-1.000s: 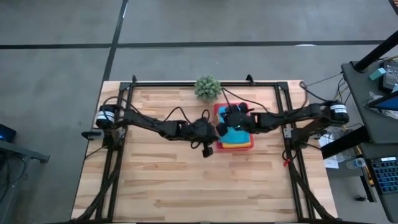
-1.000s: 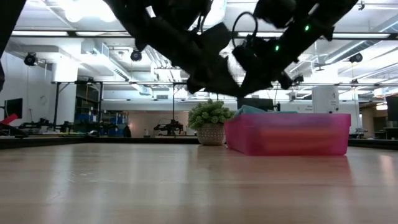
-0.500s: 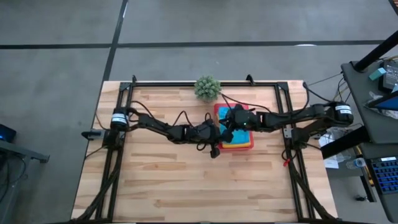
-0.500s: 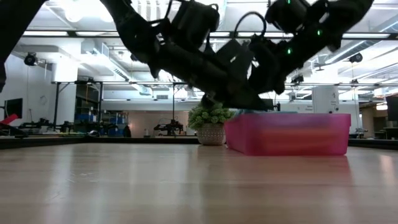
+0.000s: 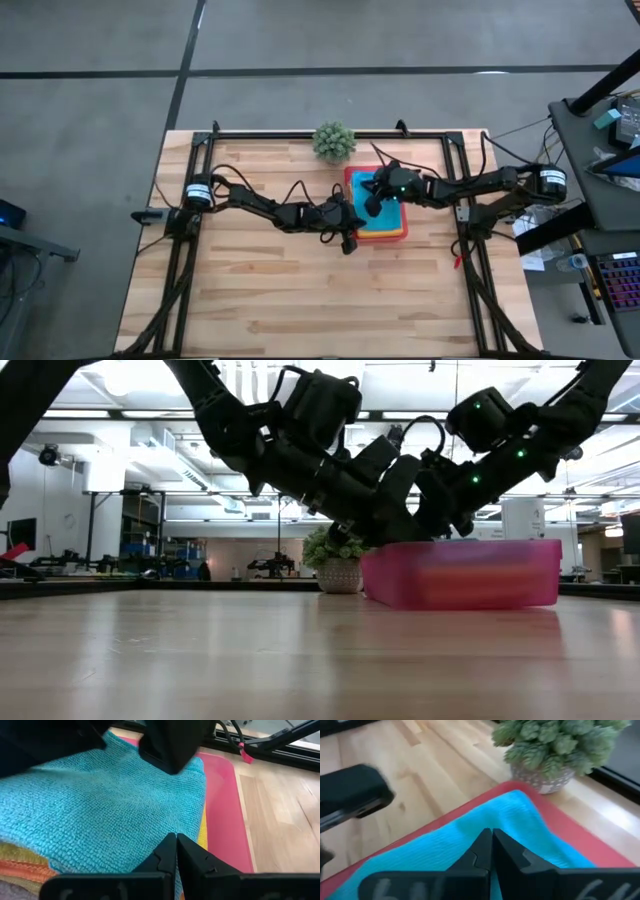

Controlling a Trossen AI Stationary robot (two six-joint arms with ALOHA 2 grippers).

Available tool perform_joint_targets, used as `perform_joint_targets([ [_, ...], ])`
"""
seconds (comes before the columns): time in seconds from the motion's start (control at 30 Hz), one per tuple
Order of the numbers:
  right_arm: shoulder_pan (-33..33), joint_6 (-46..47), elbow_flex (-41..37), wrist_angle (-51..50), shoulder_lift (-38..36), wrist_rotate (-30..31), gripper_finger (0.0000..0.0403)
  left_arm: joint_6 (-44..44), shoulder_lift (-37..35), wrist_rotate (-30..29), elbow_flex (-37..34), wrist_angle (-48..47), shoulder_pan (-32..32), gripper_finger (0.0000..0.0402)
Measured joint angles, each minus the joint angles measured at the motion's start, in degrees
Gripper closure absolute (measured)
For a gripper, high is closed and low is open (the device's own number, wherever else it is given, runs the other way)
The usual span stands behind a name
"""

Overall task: Fold microfiber towels
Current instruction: Put the blue towel into the red bin

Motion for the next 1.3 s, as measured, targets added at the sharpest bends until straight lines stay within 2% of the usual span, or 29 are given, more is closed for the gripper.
perform_joint_targets([
  [0.37, -1.9, 1.8, 0.8, 1.0, -1.6, 0.4, 0.0394, 0.0, -0.5, 0.3, 0.0, -0.8, 0.0, 0.0401],
  [0.43, -1.4, 4.4, 2.6, -3.9, -3.2, 0.4, 0.0394, -0.1, -1.3, 0.5, -0.2, -1.5, 0.0, 0.0401],
  [0.6, 2.5, 10.8, 10.8, -29.3, -7.9, 0.3, 0.0394, 2.0, -4.4, 0.8, -1.4, -1.7, -0.3, 0.0401],
  [0.67, 4.4, 15.2, 14.6, -39.5, -9.8, 0.3, 0.0394, 3.2, -6.3, 0.7, -2.2, -1.9, -0.6, 0.0401],
  [0.8, 9.4, 24.8, 19.6, -52.3, -13.0, 0.0, 0.0394, 6.5, -10.0, 0.6, -2.6, -3.0, -1.2, 0.0401],
  [1.0, 17.6, 42.9, 21.2, -62.7, -15.3, -0.2, 0.0394, 11.7, -15.3, 0.3, -2.7, -10.2, -2.8, 0.0401],
  [1.17, 21.5, 52.5, 19.1, -66.4, -13.6, 0.2, 0.0386, 13.8, -16.7, 0.2, -2.6, -12.9, -4.2, 0.0401],
  [1.3, 22.6, 56.3, 18.1, -66.8, -10.9, 0.2, 0.0354, 14.7, -16.6, 0.1, -2.7, -13.5, -5.0, 0.0401],
])
